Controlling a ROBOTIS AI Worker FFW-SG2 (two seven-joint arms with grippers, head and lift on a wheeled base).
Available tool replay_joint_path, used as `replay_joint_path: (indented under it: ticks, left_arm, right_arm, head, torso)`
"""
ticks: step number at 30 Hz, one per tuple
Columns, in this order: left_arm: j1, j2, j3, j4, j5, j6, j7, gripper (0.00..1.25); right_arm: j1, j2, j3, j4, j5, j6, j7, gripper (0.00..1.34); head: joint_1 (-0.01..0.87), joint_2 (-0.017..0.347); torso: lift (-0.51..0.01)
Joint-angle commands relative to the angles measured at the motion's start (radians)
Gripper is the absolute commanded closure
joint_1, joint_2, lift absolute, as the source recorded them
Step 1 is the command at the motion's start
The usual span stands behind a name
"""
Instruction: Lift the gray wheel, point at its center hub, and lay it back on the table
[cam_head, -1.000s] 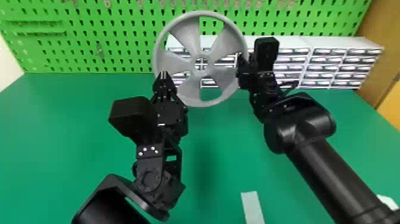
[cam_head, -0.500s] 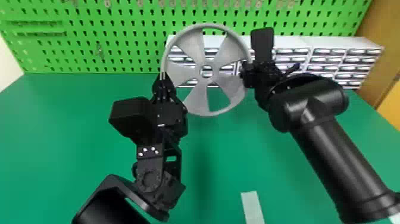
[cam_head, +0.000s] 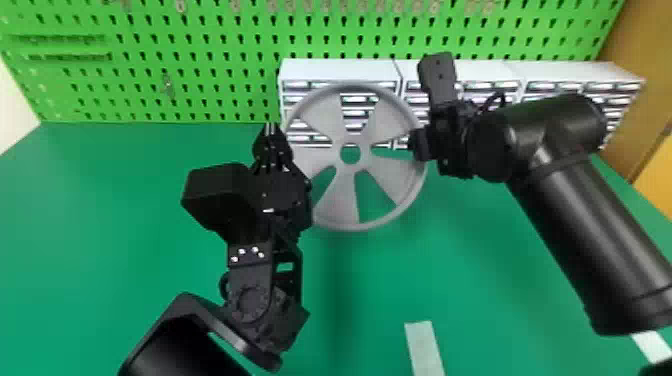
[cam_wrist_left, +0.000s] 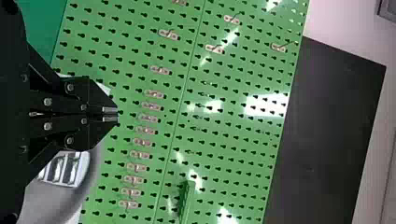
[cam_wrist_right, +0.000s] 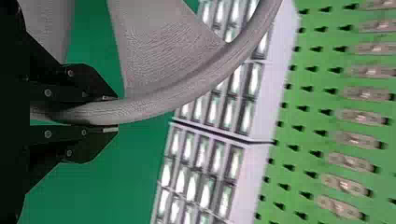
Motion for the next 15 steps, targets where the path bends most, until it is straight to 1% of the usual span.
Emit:
replay_joint_path:
  ticks: [1,4,6,10,15]
  left_arm:
    - [-0.005,0.002,-0.004,0.0,0.001,0.008,0.001,1.18]
    - [-0.006,0.003,-0.006,0.0,0.001,0.01,0.001,1.18]
    - [-0.006,0.003,-0.006,0.0,0.001,0.01,0.001,1.18]
    - [-0.005,0.005,-0.003,0.0,0.001,0.011,0.005,1.18]
    - [-0.006,0.005,-0.004,0.0,0.001,0.011,0.01,1.18]
  right_arm:
    - [-0.04,-0.037,0.056,0.06,-0.131,0.066,0.003,1.24]
    - [-0.051,-0.048,0.08,0.106,-0.17,0.086,0.04,1.23]
    - [-0.049,-0.052,0.094,0.129,-0.197,0.089,0.046,1.23]
    - [-0.049,-0.054,0.122,0.16,-0.226,0.098,0.048,1.23]
    - [-0.063,-0.063,0.176,0.195,-0.262,0.121,0.048,1.23]
  head:
    - [0.692,0.048]
    - [0.692,0.048]
    - [0.692,0.048]
    - [0.692,0.048]
    - [0.692,0.048]
  torso:
    - [-0.096]
    - [-0.096]
    - [-0.096]
    - [-0.096]
    - [-0.096]
